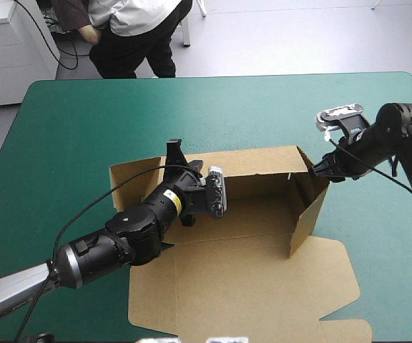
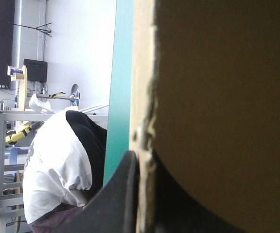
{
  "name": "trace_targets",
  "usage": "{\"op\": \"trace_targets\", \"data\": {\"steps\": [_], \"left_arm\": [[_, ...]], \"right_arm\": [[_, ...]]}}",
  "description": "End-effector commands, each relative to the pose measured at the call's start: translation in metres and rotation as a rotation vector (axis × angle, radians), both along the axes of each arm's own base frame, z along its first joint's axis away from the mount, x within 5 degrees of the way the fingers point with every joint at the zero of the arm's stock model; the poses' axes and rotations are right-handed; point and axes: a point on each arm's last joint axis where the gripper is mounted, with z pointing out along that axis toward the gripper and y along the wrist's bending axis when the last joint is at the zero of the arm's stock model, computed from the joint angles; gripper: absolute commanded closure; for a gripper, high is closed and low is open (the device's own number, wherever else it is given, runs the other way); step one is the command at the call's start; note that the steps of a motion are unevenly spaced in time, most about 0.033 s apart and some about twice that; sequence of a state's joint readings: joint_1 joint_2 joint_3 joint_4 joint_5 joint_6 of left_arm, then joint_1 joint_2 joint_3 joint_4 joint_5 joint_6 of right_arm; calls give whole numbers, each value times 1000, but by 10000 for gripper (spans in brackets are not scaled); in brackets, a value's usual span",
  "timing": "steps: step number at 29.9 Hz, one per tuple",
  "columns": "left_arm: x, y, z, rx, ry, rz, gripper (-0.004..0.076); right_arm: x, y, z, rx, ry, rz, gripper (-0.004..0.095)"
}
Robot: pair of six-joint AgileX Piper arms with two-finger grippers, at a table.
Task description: Fold the box
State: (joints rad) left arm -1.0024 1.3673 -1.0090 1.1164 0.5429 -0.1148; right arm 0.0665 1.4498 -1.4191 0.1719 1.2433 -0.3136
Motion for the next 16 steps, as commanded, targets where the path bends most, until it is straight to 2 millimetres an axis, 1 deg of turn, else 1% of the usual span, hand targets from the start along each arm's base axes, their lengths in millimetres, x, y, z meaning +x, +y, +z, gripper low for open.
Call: {"op": "trace_targets", "data": {"steps": [1,8,12,16], "left_arm": [[-5,-1,14,-77,-2,-17,732],[-6,-1,11,-62,10,-29,732],[-9,0,-2,-19,43,-57,732],[-12,3,-17,10,71,-64,732]], "right_arm": [[-23,3,16,44,-58,68,514],[-46,3,-1,35,-24,139,515],[-56,7,-9,75,-44,190,515],[-60,11,-17,115,-112,220,515]]}}
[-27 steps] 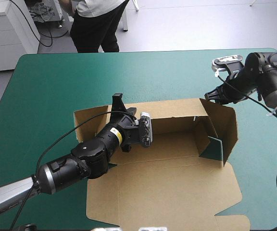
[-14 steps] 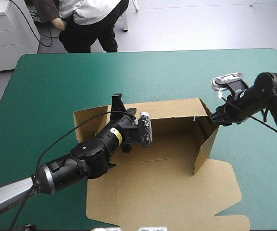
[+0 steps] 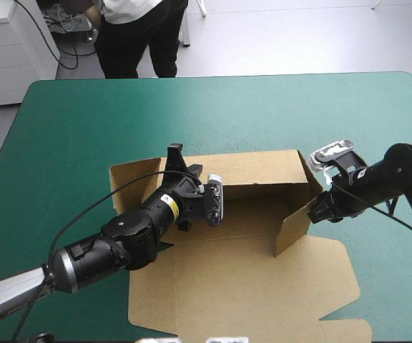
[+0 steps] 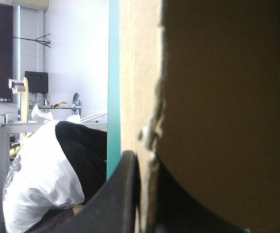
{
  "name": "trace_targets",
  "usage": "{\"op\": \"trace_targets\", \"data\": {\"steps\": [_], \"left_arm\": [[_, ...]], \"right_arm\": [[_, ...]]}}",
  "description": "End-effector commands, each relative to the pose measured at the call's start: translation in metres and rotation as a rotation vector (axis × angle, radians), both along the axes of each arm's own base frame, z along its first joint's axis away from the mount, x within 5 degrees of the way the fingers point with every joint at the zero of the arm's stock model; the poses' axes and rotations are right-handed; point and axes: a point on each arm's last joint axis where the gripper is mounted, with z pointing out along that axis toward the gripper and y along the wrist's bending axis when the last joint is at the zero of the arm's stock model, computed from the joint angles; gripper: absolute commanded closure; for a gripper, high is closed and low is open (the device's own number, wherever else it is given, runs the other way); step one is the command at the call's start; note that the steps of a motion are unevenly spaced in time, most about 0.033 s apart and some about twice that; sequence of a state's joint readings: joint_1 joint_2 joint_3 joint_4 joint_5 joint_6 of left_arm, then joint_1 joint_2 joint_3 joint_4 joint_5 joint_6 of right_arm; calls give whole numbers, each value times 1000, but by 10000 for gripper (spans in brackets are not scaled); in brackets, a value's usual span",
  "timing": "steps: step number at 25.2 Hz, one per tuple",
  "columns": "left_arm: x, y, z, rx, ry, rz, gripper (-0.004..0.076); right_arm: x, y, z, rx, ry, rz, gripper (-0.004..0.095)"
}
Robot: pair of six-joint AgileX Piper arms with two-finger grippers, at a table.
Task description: Fold the box
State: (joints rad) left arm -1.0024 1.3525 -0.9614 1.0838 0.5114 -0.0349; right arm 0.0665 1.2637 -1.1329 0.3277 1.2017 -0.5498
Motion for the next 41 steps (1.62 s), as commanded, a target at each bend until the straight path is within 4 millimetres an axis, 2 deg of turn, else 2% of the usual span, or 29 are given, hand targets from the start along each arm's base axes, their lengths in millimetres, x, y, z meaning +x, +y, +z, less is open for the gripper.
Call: {"op": "trace_targets", "data": {"steps": [1,10,13,16,22,30,41], "left_arm": [[-7,0,-9,-41,69,-7,732],[-10,-5,-9,-79,72,-69,732],[-11,-6,-9,-89,72,-80,732],[-11,-6,-9,-96,77,-73,732],[-11,-6,-9,-96,77,-73,732],[-11,-6,-9,-97,77,-72,732],[-11,-6,-9,-99,79,-71,732]], "right_arm": [[-4,4,8,66,-124,20,515],[1,15,-4,187,-205,-25,516],[4,35,-8,210,-280,-67,563],[5,44,-13,198,-312,-128,579],[5,39,2,203,-441,-229,583],[5,40,6,205,-492,-184,580],[-2,41,-1,210,-369,-199,577]]}}
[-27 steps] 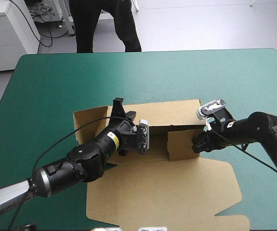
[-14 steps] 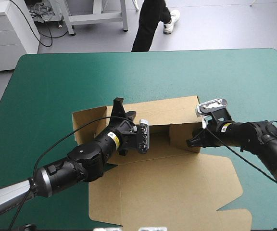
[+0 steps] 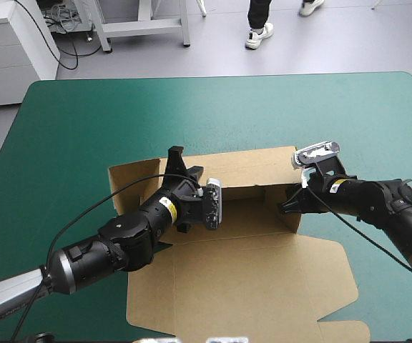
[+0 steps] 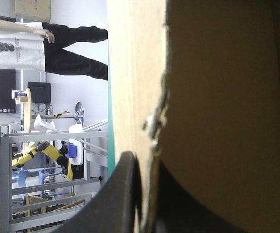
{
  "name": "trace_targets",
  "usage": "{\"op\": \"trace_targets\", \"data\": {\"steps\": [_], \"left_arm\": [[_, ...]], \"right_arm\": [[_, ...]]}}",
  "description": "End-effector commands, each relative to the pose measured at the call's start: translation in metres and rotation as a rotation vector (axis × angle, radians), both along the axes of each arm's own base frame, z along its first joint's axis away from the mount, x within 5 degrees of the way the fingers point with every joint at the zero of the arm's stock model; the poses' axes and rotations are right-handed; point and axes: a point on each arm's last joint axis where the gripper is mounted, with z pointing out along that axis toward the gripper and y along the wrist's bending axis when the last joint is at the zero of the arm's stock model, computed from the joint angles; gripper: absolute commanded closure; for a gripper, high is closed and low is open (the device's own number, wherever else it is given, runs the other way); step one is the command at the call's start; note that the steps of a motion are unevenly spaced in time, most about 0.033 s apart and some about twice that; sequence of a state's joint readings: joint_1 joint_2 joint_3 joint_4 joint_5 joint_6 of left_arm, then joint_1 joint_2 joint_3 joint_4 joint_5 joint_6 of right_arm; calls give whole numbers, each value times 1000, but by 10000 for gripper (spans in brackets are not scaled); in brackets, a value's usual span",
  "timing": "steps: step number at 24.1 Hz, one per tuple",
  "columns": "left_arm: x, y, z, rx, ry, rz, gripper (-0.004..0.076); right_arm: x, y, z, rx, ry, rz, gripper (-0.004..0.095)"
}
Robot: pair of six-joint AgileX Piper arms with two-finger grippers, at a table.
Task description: Fold the box
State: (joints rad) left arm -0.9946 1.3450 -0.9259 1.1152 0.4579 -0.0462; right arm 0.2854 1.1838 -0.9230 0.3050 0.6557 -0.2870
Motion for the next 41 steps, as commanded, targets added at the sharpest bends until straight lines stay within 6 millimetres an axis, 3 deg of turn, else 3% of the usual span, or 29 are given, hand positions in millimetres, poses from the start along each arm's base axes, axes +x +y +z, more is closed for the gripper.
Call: {"op": "trace_targets", "data": {"steps": [1,5,6,7,8,9,14,18,20,29,34,41], "left_arm": [[-9,-7,-2,-100,87,-29,732],[-9,-8,-2,-102,86,-33,732],[-9,-8,-2,-102,86,-33,732],[-9,-8,-2,-102,86,-33,732],[-9,-8,-2,-102,86,-33,732],[-9,-8,-2,-101,84,-34,732],[-10,-9,0,-107,77,-51,681],[-10,-8,1,-110,76,-46,437],[-8,-6,1,-89,56,-38,404],[-32,-9,20,-45,-139,42,404],[-47,-11,28,-54,-204,56,404],[-59,-6,40,-128,-203,59,404]], "right_arm": [[0,0,18,57,-63,-30,577],[-1,-2,16,48,-39,-51,627],[-1,-2,16,46,-36,-56,680],[-1,-3,16,44,-33,-55,838],[-1,-3,16,44,-35,-56,908],[0,-3,17,55,-42,-67,917],[7,-2,20,103,-96,-118,918],[24,2,3,89,-30,-132,919],[34,5,-3,81,-8,-133,918],[63,13,-9,75,23,-136,918],[66,14,-14,69,37,-137,920],[65,15,-5,65,63,-119,920]]}}
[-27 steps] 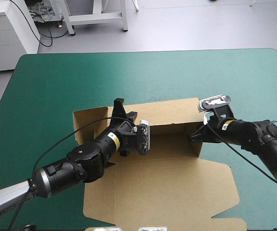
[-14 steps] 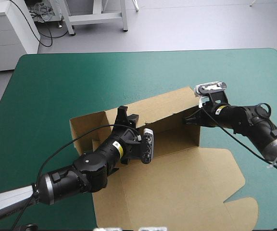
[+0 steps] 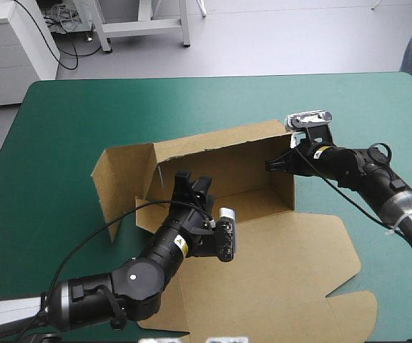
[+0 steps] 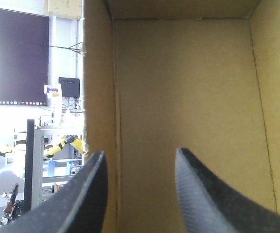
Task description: Fold the box
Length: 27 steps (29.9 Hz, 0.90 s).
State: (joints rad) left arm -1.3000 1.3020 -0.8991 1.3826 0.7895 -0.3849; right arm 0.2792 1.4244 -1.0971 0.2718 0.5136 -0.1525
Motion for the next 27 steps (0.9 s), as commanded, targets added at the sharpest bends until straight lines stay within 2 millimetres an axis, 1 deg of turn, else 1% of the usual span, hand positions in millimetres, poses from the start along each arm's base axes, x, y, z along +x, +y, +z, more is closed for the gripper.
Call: {"op": "trace_targets", "data": {"steps": [1,4,7,9,11,14,17,20,22,24,27], "left_arm": [[-4,10,28,-87,-71,2,404],[-5,16,41,-139,-72,6,404],[-5,18,60,-192,-90,7,404],[-5,17,77,-223,-109,0,404],[-5,16,90,-248,-118,-8,404],[0,18,102,-281,-65,-10,404],[18,29,104,-303,29,48,404],[39,46,101,-332,128,147,404],[53,60,96,-357,200,230,405],[66,76,91,-380,261,314,433],[79,95,88,-445,317,419,521]], "right_arm": [[-5,2,2,5,97,21,920],[-5,3,14,-6,107,40,920],[-4,2,29,-13,107,53,920],[-3,-1,38,-33,119,51,920],[-1,-6,44,-55,165,29,920],[6,-14,51,-102,247,25,920],[16,-18,51,-141,308,29,920],[28,-17,50,-164,317,26,920],[38,-15,48,-169,319,26,920],[46,-14,45,-173,328,25,920],[59,-13,33,-200,361,24,920]]}}
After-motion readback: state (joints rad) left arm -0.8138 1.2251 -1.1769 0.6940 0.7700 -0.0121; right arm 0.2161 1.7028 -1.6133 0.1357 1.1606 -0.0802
